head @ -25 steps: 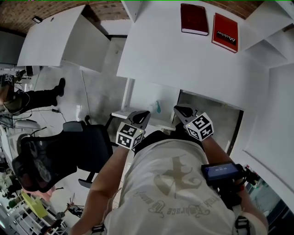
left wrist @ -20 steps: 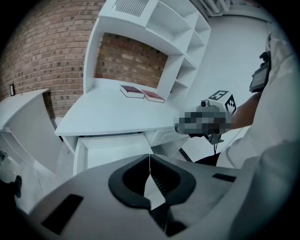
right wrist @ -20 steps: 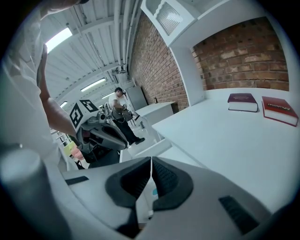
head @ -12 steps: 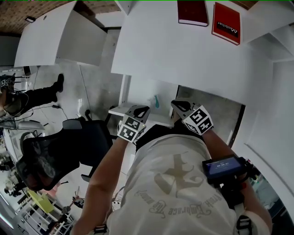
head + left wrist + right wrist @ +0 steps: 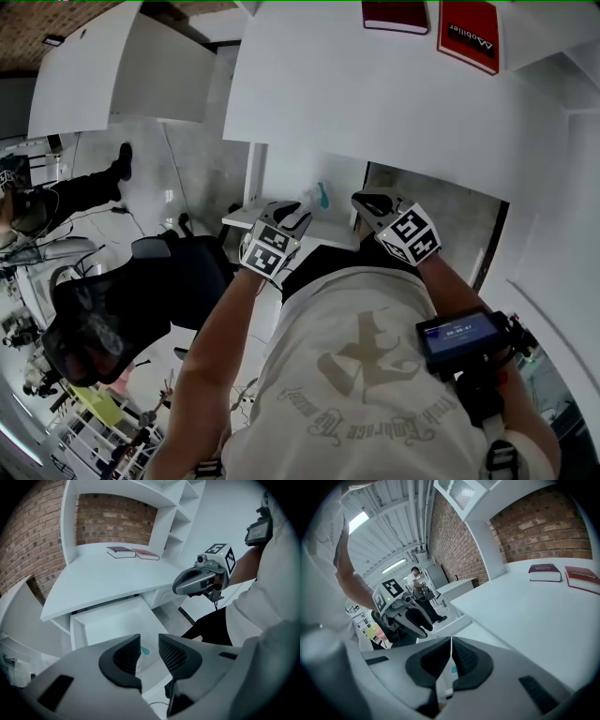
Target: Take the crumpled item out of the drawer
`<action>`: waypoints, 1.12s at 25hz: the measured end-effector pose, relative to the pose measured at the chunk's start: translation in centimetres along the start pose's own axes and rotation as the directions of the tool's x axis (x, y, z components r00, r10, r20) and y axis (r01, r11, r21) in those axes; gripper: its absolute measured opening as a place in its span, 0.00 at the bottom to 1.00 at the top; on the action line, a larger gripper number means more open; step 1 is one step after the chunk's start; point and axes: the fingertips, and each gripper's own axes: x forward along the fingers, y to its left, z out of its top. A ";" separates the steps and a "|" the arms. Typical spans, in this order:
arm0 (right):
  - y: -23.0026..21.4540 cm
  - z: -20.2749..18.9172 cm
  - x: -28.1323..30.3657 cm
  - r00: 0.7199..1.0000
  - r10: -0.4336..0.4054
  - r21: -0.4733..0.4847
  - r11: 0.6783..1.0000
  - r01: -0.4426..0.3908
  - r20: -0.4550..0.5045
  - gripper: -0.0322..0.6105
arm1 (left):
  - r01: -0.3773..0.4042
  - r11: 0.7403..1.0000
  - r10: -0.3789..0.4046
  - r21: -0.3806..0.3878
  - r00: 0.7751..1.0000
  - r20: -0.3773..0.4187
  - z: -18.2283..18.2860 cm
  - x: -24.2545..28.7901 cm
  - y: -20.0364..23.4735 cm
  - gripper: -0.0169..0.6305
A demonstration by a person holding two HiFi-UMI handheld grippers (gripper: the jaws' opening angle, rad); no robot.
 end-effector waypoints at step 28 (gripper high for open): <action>-2.5 -2.6 0.0 0.999 -0.050 0.076 0.996 0.051 -0.012 0.09 | 0.184 0.946 -0.085 0.267 0.936 -0.342 -4.3 7.2 1.9 0.37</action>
